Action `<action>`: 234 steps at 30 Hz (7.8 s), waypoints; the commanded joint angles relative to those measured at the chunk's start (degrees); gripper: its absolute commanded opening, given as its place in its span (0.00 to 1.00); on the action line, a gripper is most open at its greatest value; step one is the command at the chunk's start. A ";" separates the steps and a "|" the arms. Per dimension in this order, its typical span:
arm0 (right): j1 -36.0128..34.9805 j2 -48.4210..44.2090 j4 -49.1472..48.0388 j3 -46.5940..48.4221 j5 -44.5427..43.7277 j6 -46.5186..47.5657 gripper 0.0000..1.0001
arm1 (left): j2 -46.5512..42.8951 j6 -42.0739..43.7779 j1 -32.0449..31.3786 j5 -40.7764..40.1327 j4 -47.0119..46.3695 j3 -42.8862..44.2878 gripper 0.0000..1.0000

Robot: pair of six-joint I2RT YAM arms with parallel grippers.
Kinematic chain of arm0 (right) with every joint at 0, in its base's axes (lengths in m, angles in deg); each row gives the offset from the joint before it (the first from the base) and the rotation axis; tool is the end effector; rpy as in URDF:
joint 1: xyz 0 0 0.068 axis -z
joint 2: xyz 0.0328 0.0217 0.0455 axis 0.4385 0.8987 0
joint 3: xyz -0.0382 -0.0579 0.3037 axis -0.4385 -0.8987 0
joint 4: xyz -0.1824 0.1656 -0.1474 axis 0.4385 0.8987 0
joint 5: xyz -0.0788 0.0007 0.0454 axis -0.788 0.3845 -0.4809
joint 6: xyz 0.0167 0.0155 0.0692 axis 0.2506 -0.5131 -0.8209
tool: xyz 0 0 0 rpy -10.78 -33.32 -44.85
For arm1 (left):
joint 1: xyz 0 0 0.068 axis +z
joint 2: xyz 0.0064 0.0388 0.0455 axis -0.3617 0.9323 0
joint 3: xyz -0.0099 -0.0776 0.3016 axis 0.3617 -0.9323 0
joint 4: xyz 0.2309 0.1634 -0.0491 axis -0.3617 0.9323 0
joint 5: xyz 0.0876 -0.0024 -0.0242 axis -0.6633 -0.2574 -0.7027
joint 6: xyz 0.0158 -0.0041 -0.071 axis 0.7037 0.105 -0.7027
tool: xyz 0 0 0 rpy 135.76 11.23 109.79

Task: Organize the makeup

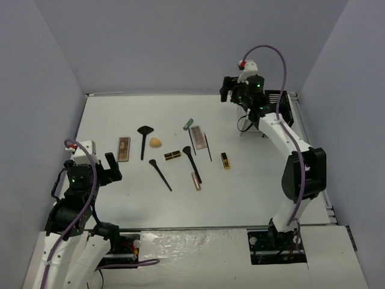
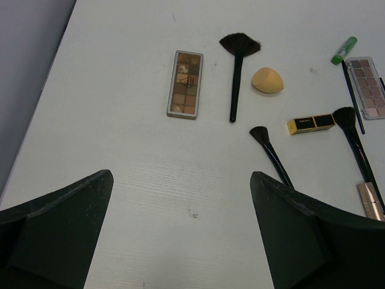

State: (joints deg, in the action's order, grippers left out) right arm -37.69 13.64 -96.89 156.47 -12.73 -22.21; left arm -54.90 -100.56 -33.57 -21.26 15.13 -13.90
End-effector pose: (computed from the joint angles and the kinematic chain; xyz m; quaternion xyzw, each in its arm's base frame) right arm 0.4825 0.1082 0.3817 -0.0864 0.7112 0.1521 0.6809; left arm 0.1167 -0.0125 0.3549 -0.0974 0.8084 -0.0634 0.5771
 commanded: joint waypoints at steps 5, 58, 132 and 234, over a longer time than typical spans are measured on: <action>-23.95 -0.66 -1.76 -5.12 -10.29 1.97 0.88 | 0.08 -0.85 0.76 -0.40 -1.79 1.33 0.97; -32.69 19.54 0.85 19.03 -5.32 16.00 0.00 | 0.77 -0.93 0.93 -0.14 -1.62 1.24 0.97; 20.14 7.35 1.24 9.50 -1.41 0.45 0.60 | -0.31 -0.80 0.93 1.00 -1.79 1.29 0.97; 20.65 2.12 -25.69 -14.71 -6.79 -2.16 0.10 | 1.22 -0.76 1.02 1.35 -1.61 1.42 0.97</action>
State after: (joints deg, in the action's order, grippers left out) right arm -17.41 16.77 -115.34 140.84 -22.03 -24.59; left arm -54.94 -101.19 -33.04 -19.49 15.98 -13.90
